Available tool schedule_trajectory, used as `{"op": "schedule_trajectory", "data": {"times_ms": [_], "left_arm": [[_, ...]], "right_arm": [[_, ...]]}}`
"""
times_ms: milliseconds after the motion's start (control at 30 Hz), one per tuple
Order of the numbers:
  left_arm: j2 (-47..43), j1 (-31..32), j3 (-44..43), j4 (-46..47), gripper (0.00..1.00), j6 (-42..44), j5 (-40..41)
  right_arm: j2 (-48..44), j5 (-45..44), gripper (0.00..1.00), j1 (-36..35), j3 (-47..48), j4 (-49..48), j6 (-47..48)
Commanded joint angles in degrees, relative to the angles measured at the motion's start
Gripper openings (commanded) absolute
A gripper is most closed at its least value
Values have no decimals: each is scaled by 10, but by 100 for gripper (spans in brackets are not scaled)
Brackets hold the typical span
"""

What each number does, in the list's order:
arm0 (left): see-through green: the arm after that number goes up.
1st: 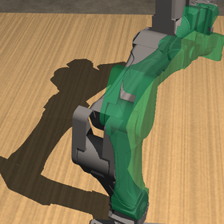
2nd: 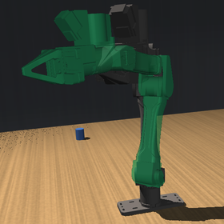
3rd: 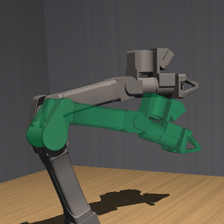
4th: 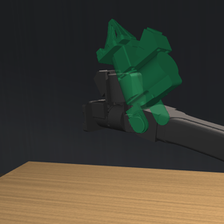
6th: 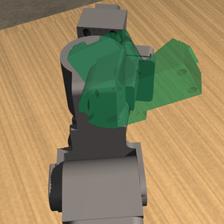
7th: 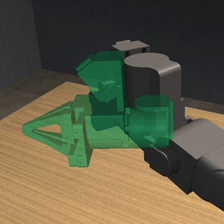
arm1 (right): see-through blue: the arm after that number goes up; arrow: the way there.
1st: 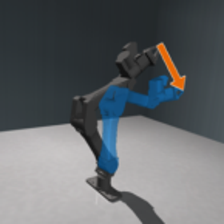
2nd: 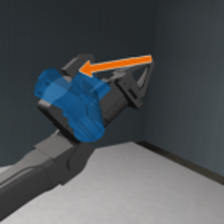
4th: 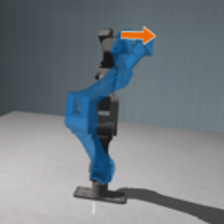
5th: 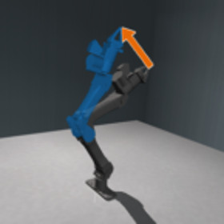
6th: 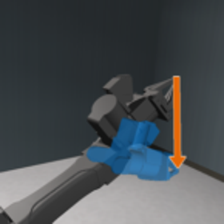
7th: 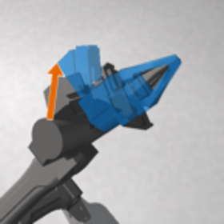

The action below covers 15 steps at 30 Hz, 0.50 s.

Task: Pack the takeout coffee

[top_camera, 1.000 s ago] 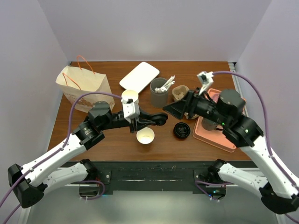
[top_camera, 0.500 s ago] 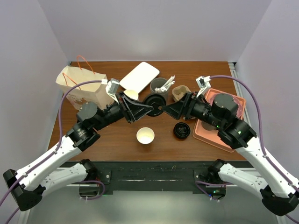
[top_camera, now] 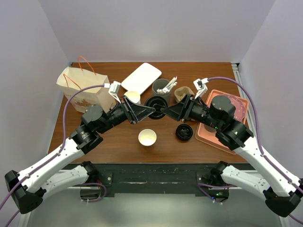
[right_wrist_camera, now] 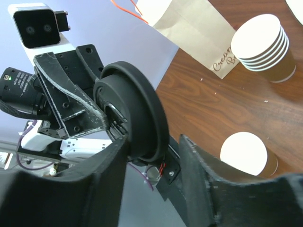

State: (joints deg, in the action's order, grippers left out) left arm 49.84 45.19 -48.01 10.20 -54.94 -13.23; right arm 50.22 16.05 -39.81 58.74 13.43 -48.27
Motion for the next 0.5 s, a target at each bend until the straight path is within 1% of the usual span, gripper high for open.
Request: {"op": "schedule_trajectory", "data": {"times_ms": [0,67,233,333,367,433,467], "left_arm": [[-15,3,5,15,29,-17,8],[-20,2,13,9,31,-18,8],[-33,2,43,11,36,-26,4],[-41,2,50,11,46,-28,7],[-43,2,50,6,54,-19,7],[-49,2,45,-6,62,-3,8],[-57,3,42,-29,68,20,11]], "right_arm": [[0,-15,41,-4,-9,-20,-14],[1,-17,34,-3,-12,-17,-16],[-6,-9,24,-3,-32,-39,-36],[-12,-10,23,-4,-31,-36,-35],[-12,-11,23,-4,-29,-28,-33],[-13,-15,23,-4,-25,-5,-30],[-13,-19,23,-4,-22,5,-28]]}}
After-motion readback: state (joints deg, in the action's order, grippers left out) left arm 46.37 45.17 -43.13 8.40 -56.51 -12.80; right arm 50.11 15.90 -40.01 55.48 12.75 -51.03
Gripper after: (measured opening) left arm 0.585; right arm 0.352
